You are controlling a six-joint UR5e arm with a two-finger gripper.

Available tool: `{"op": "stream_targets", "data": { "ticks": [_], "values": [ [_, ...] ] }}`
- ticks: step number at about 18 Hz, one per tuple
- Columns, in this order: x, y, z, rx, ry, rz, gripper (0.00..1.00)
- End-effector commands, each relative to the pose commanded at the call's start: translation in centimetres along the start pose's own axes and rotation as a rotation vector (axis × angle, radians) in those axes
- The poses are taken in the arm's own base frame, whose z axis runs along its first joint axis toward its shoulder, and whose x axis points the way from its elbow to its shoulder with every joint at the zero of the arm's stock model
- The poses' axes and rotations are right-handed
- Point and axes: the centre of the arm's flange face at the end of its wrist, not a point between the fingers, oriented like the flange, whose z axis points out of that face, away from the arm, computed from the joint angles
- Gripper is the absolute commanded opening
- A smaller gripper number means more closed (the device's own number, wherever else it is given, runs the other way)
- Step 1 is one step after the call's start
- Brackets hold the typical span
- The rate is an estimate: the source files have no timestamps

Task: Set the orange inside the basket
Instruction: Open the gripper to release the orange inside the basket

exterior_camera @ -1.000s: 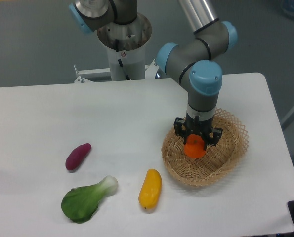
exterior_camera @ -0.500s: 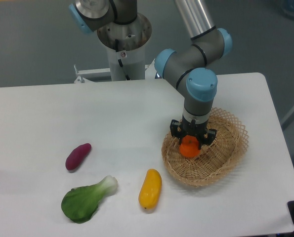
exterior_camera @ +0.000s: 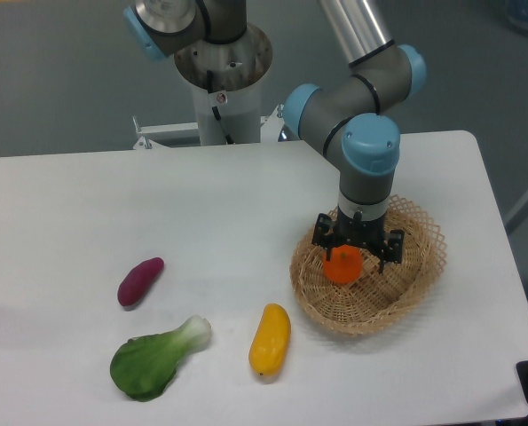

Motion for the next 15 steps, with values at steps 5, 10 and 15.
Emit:
{"op": "stream_targets", "data": {
  "ticks": [5,10,15],
  "values": [
    [-0.7,-0.5,-3.5,0.033,-0.052,0.207,1.0],
    [-2.1,1.0,-6.2,0.019,-0.07,0.353,1.0],
    [-3.1,1.6,-8.6,0.023,-0.091,0.342,1.0]
  ]
}}
